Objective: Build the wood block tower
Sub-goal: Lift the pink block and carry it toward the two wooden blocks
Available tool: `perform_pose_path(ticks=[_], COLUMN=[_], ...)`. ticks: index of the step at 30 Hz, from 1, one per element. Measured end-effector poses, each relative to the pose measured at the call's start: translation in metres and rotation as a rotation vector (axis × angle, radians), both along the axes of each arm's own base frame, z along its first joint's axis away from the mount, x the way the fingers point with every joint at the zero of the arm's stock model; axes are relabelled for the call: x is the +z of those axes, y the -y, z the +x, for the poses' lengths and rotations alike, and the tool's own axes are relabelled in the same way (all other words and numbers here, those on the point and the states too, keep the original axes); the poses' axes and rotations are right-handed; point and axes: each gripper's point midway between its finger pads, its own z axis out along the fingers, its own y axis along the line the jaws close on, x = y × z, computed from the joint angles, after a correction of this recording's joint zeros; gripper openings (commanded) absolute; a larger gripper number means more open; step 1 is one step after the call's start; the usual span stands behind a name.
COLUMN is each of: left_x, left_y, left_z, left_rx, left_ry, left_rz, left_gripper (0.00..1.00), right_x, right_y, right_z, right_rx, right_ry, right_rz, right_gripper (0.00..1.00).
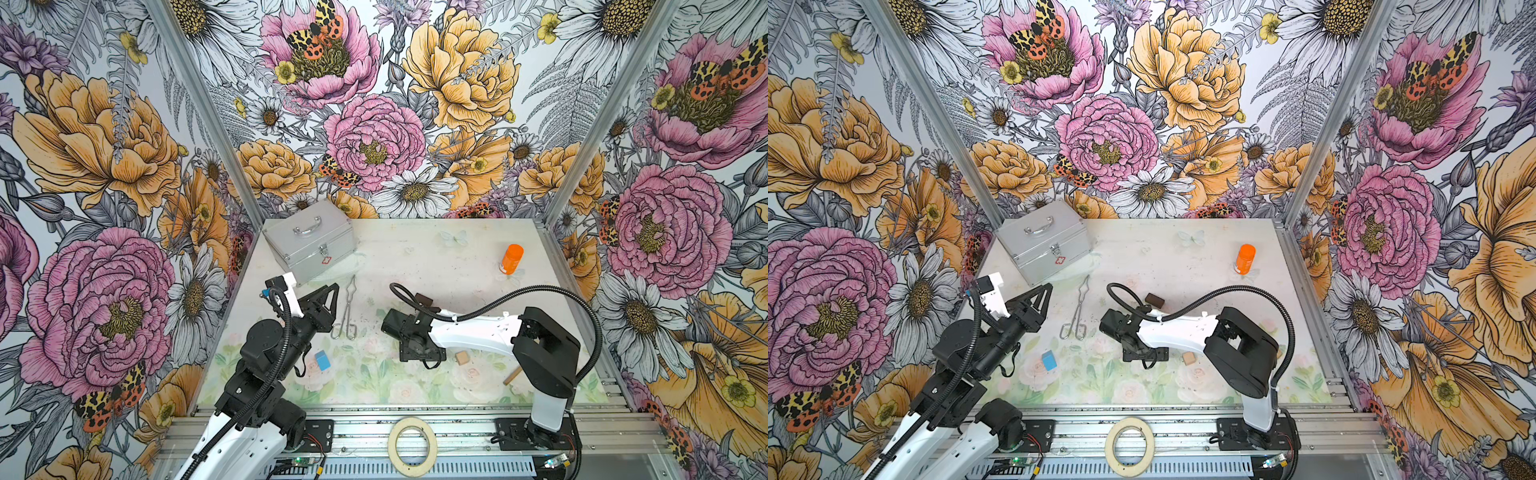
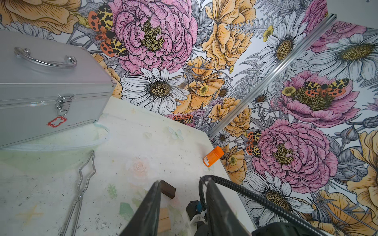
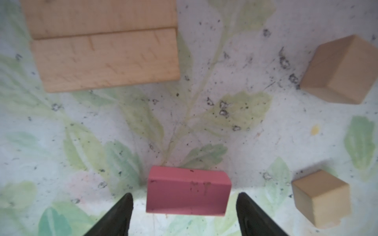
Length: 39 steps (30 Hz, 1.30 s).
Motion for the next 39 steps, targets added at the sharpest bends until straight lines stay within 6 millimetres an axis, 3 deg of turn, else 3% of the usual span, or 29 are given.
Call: perform_pose_path(ticks=[5, 14, 39], left_x=[0.000, -0.001, -0.004], left_y=[0.000, 0.000, 0.001], left_z=[0.000, 0.000, 0.001], left_rx=[0.000, 0.000, 0.000], left_ry=[0.000, -0.003, -0.010], left_rz=[0.000, 0.001, 0.005], left_gripper=[0.38, 0.39, 0.38], right_x=[0.001, -0.001, -0.003], right_y=[-0.009, 0.008, 0.016], right_z=[0.000, -0.007, 0.000], right_rx=[-0.082, -0.191, -0.237], right_ry=[0.009, 0.014, 0.015], right_rz=[0.055, 0.064, 0.070], right_gripper=[0.80, 0.79, 0.81])
